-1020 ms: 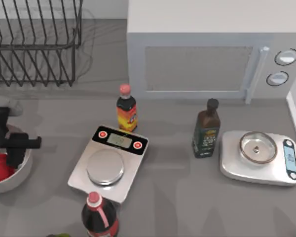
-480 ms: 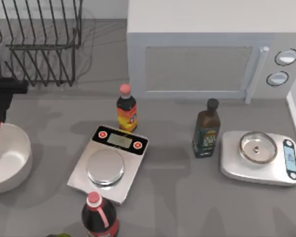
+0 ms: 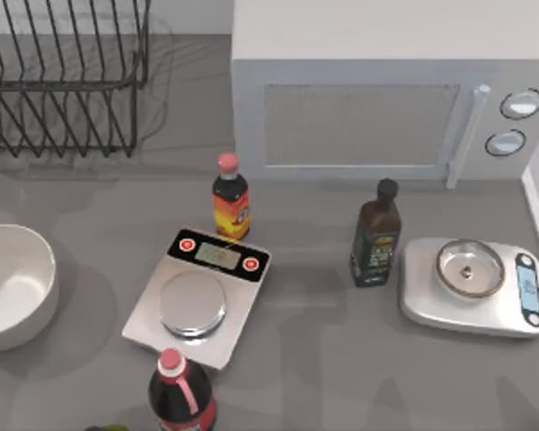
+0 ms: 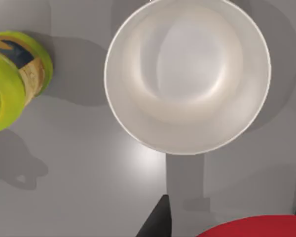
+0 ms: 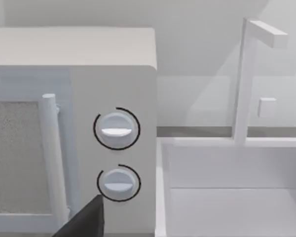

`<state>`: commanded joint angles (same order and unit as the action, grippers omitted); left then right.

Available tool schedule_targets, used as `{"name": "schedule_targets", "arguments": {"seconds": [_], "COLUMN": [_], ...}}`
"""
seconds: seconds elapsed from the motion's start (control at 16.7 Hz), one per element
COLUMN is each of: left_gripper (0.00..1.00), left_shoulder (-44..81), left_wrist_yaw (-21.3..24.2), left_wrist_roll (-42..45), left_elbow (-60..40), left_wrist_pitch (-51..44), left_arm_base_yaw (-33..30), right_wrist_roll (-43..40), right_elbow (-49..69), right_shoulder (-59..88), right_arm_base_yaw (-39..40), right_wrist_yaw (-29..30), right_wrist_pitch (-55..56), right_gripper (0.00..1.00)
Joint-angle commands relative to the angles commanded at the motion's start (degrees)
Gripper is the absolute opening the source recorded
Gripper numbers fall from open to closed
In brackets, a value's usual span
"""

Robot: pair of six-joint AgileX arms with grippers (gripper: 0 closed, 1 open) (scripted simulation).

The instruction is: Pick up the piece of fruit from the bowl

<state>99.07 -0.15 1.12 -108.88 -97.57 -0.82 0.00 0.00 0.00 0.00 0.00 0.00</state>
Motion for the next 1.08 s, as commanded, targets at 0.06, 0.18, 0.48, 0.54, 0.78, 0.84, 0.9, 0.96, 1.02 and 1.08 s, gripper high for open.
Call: {"name": "schedule_targets", "arguments": {"seconds": [0.06, 0.18, 0.48, 0.54, 0.78, 0.84, 0.9, 0.96, 1.02, 1.08], "left_gripper": [0.0, 0.0, 0.0, 0.0, 0.0, 0.0, 0.0, 0.0, 0.0, 0.0], "left_shoulder": [-0.31, -0.46, 0.57, 1.86, 10.22, 12.6, 14.92, 17.07, 18.99, 20.55], "left_wrist_yaw": [0.0, 0.0, -0.03, -0.01, 0.1, 0.13, 0.16, 0.2, 0.23, 0.25], "left_wrist_roll": [-0.02, -0.03, -0.79, -2.12, -12.89, -16.47, -19.99, -23.13, -25.69, -27.64], "left_elbow": [-1.0, -1.46, -1.74, -2.27, -5.19, -5.95, -6.68, -7.32, -7.82, -8.19], "left_wrist_pitch": [-1.05, -1.53, -1.09, -0.58, 3.58, 4.94, 6.3, 7.66, 8.95, 10.08], "left_arm_base_yaw": [-0.02, -0.03, -0.61, -1.95, -12.66, -16.22, -19.69, -22.82, -25.38, -27.33], "right_wrist_roll": [0.0, 0.0, 0.0, 0.0, 0.0, 0.0, 0.0, 0.0, 0.0, 0.0], "right_elbow": [0.0, 0.0, 0.0, 0.0, 0.0, 0.0, 0.0, 0.0, 0.0, 0.0], "right_shoulder": [0.0, 0.0, 0.0, 0.0, 0.0, 0.0, 0.0, 0.0, 0.0, 0.0], "right_arm_base_yaw": [0.0, 0.0, 0.0, 0.0, 0.0, 0.0, 0.0, 0.0, 0.0, 0.0], "right_wrist_yaw": [0.0, 0.0, 0.0, 0.0, 0.0, 0.0, 0.0, 0.0, 0.0, 0.0], "right_wrist_pitch": [0.0, 0.0, 0.0, 0.0, 0.0, 0.0, 0.0, 0.0, 0.0, 0.0], "right_gripper": [1.0, 1.0, 1.0, 1.0, 1.0, 1.0, 1.0, 1.0, 1.0, 1.0]}}
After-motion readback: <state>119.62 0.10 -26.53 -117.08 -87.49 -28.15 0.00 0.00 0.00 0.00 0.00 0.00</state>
